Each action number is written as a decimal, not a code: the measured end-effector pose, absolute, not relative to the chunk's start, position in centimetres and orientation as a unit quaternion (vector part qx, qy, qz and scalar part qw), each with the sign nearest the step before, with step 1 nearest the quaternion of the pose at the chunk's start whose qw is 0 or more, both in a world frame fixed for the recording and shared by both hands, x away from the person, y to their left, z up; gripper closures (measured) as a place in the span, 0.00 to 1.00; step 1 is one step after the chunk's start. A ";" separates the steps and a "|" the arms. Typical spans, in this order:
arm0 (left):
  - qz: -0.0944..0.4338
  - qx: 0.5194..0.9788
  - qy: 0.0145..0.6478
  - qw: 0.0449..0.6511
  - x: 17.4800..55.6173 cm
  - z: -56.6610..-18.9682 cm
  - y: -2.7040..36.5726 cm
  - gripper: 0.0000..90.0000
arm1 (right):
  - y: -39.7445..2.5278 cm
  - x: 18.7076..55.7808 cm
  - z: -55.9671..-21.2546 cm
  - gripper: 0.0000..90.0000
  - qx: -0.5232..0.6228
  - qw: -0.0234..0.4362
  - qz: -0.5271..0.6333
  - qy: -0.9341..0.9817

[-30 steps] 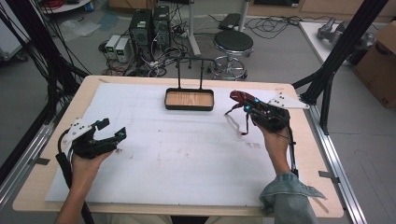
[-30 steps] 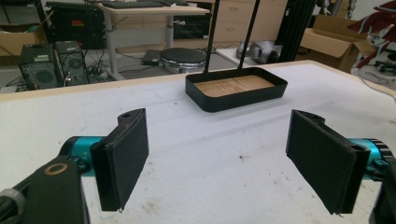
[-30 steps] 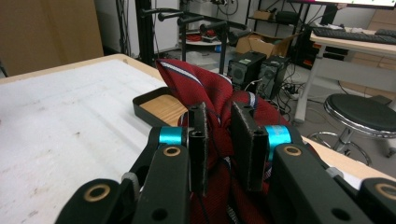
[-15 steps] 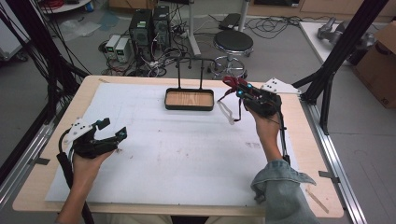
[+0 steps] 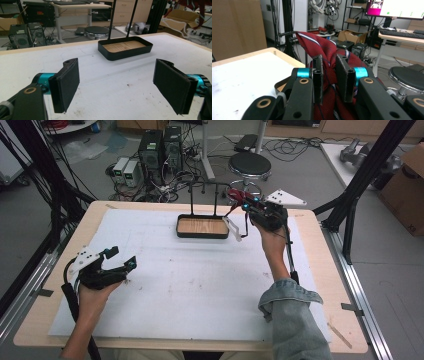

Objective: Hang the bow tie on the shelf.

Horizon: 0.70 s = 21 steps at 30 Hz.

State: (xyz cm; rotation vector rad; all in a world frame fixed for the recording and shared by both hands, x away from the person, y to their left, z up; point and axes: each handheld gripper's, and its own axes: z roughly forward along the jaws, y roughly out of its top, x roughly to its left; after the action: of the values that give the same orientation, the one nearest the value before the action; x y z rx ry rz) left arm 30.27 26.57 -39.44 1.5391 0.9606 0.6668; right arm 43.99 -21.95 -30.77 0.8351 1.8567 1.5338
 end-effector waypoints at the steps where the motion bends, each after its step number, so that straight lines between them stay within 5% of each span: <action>1: 0.284 0.656 0.408 0.568 30.3 -39.4 26.6 0.24 | -22.0 44.0 -30.8 0.85 0.313 0.292 0.575 0.697; 21: 0.279 0.656 0.408 0.570 30.6 -39.7 26.5 0.24 | -20.3 47.6 -30.5 0.85 0.331 0.313 0.579 0.676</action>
State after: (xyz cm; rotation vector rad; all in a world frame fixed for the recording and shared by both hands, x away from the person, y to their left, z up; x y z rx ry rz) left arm 30.62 26.53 -39.66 1.5402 0.9587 0.6547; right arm 47.56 -20.28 -30.51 0.8729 1.7833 1.5273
